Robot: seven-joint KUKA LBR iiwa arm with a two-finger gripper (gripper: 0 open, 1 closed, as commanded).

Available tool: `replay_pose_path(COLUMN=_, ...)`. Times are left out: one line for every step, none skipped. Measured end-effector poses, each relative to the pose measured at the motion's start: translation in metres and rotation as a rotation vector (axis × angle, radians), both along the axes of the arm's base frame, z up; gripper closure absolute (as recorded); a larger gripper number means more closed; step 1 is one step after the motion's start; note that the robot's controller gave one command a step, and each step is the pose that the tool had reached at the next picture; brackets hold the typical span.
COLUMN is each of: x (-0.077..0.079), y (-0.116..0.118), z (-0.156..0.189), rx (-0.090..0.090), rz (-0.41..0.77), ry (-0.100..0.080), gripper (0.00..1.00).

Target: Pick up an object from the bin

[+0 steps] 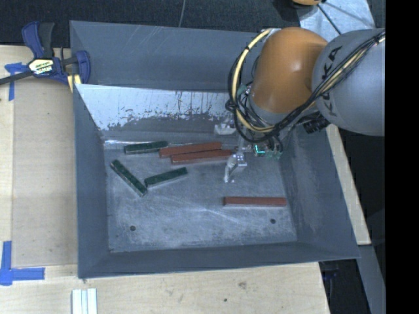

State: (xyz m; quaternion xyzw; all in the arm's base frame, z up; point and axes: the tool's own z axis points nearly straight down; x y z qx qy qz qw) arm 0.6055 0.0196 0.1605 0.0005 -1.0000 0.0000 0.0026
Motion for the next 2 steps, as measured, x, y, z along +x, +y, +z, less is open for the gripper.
replay_pose_path(x=0.002, y=0.000, z=0.005, rx=0.000, rz=0.000, ry=-0.009, gripper=0.00)
replay_pose_path(x=0.010, y=0.087, z=-0.073, rx=0.001, rz=0.070, ry=-0.012, gripper=0.00)
